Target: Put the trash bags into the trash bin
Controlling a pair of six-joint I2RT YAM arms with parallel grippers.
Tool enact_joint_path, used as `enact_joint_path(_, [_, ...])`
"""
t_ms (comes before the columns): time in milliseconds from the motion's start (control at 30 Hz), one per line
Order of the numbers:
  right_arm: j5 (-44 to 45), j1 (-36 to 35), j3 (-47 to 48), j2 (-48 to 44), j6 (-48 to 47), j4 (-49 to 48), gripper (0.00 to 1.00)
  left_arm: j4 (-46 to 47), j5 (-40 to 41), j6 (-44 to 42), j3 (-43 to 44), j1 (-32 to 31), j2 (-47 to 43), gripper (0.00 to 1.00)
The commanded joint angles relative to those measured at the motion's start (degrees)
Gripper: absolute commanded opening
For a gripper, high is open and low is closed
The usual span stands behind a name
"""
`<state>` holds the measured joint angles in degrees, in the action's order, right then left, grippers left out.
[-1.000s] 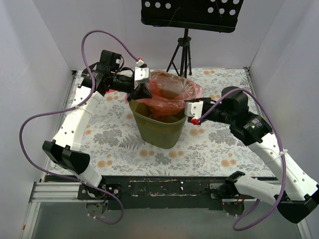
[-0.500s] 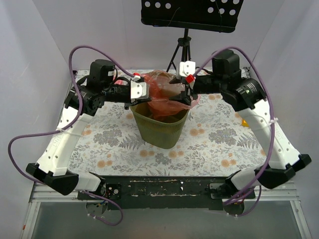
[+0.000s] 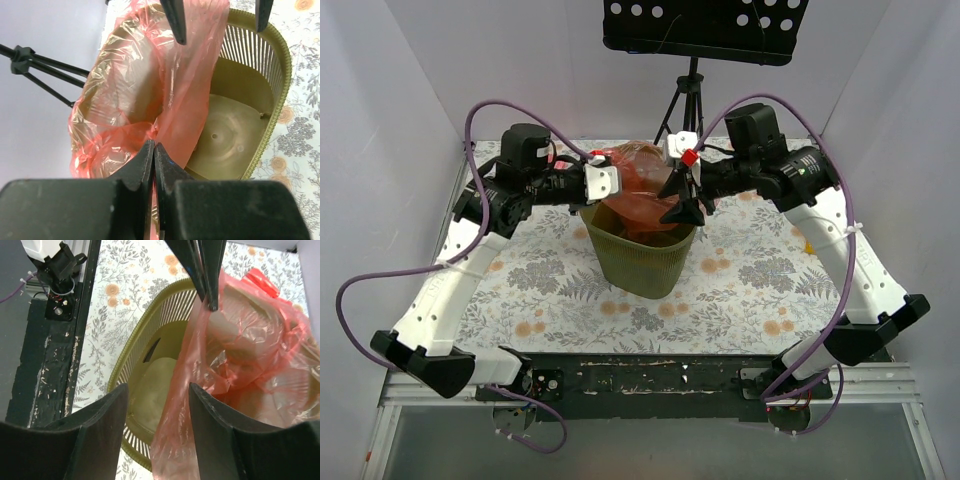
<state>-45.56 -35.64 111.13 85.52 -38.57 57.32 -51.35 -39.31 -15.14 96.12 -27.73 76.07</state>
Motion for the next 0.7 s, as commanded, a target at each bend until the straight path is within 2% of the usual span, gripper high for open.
enact_joint_path(0, [0.6,0.1,-2.4,-0.3,0.2,1.0,0.58,3.5,1.9,-1.2,-1.7,-0.2,-5.2,0.00])
enact_joint_path(167, [2.3,0.1,-5.1,-3.2,3.0,-5.6,0.59,4.8,2.7,-1.4,-4.4,-0.2,-7.4,0.00])
enact_joint_path(267, [2.6,0.1,-0.2,-2.6,5.4,-7.5,0.59,4.5,2.5,-0.8,-5.1,-0.5,-8.0,0.00])
enact_joint_path(367, [4.0,0.1,3.9,-1.1,4.6,-5.1,0.59,4.9,2.0,-0.9,-5.9,-0.7,-8.5,0.00])
enact_joint_path(567, [7.2,0.1,-6.7,-3.2,0.3,-6.7,0.62,7.5,2.4,-0.9,-7.3,-0.7,-9.6,0.00])
enact_joint_path(667, [7.3,0.1,-8.0,-2.6,0.4,-7.7,0.62,7.7,2.8,-1.5,-7.6,-0.7,-10.1,0.00])
